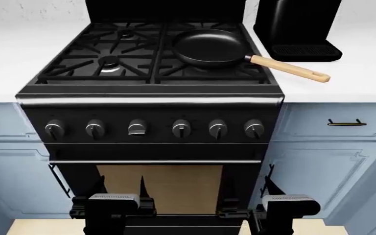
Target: Turn off the front right burner of the stove.
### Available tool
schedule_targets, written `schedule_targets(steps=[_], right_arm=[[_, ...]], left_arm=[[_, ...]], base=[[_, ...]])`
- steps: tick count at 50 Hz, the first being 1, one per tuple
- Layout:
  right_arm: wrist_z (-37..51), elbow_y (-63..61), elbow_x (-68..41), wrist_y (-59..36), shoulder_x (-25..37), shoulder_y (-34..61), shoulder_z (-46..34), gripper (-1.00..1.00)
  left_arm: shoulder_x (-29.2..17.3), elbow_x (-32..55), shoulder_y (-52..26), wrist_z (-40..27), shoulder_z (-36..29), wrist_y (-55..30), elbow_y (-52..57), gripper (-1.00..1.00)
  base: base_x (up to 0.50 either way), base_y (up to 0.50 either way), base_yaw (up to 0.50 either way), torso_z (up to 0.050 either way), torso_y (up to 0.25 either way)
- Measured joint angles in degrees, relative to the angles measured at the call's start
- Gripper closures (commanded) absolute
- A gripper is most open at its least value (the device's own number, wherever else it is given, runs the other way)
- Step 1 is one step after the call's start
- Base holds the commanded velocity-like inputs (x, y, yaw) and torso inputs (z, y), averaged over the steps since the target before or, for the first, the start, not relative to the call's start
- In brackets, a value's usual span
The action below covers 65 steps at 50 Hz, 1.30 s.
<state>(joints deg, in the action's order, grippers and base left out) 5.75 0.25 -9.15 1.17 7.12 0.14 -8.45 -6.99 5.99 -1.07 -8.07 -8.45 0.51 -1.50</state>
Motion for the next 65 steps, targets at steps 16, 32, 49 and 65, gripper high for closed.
schedule_targets(steps=[16,32,49,65], right_arm=[[0.7,0.1,-0.7,0.2,0.7,0.1,-0.8,-1.0],[1.3,0.0,-1.3,0.4,1.2,0.1,-1.5,-1.0],[2.5,0.3,-1.6,0.1,1.6,0.5,-2.1,-1.0],[3.2,0.4,-2.1,-0.4,2.0,0.7,-2.6,-1.0]], left_arm=[[-0.6,0.6,-0.1,-0.8,-0.8,0.1,0.0,-1.0],[-1.2,1.2,-0.1,-1.4,-1.6,0.2,0.0,-1.0],[-1.7,1.7,-0.3,-2.1,-2.3,0.3,-0.1,-1.0],[-2.2,2.2,-0.4,-2.6,-2.9,0.2,0.0,-1.0]], base=[[0.0,-0.11,0.0,0.0,0.0],[0.0,-0.11,0.0,0.0,0.0],[0.0,-0.04,0.0,0.0,0.0],[0.07,0.0,0.0,0.0,0.0]])
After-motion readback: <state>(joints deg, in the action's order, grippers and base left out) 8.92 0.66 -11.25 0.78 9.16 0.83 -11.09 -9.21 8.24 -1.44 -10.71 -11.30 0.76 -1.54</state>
